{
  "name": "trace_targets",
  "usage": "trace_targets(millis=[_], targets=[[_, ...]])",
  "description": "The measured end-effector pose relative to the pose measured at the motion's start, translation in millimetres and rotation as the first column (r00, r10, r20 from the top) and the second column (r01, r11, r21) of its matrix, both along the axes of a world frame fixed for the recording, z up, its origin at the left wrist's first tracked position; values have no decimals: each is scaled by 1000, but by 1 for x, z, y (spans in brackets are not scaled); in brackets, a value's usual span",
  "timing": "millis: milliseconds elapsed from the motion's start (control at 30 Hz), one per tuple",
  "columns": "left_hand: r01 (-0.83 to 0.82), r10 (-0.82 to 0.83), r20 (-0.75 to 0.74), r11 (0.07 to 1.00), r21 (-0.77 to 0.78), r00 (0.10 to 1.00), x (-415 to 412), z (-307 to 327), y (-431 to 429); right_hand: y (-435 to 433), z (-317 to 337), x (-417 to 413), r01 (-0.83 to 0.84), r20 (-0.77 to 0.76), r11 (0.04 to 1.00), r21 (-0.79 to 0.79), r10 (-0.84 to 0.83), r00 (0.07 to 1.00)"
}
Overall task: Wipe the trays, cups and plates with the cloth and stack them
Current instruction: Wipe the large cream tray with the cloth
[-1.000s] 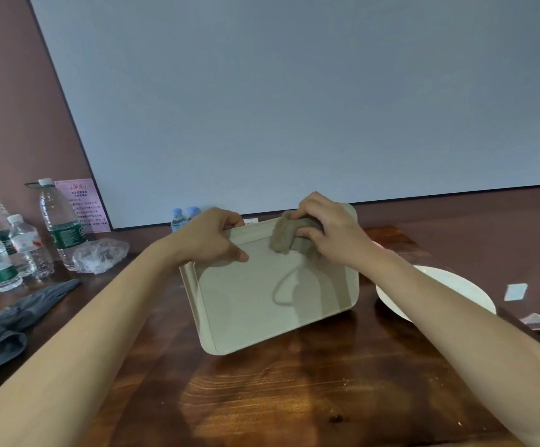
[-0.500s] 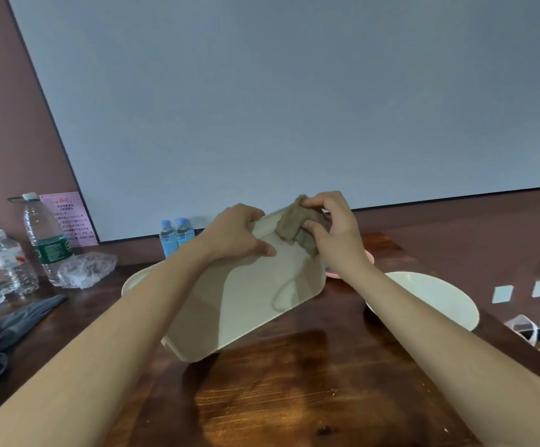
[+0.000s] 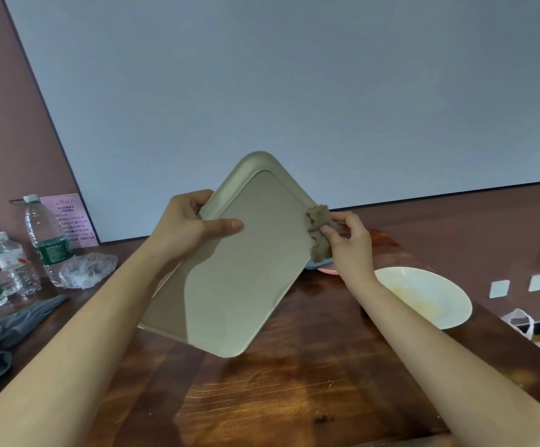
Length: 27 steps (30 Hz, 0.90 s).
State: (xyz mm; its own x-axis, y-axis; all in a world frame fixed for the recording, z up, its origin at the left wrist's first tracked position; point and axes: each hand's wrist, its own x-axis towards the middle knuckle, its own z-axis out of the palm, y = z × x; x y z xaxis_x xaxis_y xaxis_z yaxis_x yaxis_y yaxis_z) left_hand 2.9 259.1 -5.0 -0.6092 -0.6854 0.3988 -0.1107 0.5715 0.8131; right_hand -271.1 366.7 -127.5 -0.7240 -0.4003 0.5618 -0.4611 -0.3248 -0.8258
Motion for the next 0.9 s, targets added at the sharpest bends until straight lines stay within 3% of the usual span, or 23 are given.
trace_targets(millis=[167,233,333,400,467,600,633,700,767,900], targets=[[-10,10,-55,1000,-2,998,6,-8,8,-6,-12,17,-43,387,999,-34,53,921],[-3,2,-66,1000,-15,998,2,-13,15,-13,-12,28,-67,556,996,-53,85,826],[-46,39,-57,989,-139,998,-4,-25,25,-17,-16,40,-291,703,956,-34,230,673],[-87,88,-8,963,-257,996,-7,-38,35,-10,-16,47,-424,746,906,0,282,604],[-101,146,83,911,-400,986,-10,-57,49,5,-13,46,-457,755,889,25,283,592],[-42,281,262,753,-657,923,-19,-107,72,46,4,25,-234,721,972,5,159,675],[-1,288,322,747,-665,902,-22,-121,76,56,9,22,-178,733,982,-56,162,661],[110,251,465,777,-620,849,-26,-152,84,70,15,23,-113,805,968,-223,249,538],[214,171,564,806,-552,808,-30,-181,92,74,15,29,-117,834,951,-286,307,459],[306,73,654,842,-445,753,-33,-217,90,63,-7,42,-251,810,946,-203,307,500]])
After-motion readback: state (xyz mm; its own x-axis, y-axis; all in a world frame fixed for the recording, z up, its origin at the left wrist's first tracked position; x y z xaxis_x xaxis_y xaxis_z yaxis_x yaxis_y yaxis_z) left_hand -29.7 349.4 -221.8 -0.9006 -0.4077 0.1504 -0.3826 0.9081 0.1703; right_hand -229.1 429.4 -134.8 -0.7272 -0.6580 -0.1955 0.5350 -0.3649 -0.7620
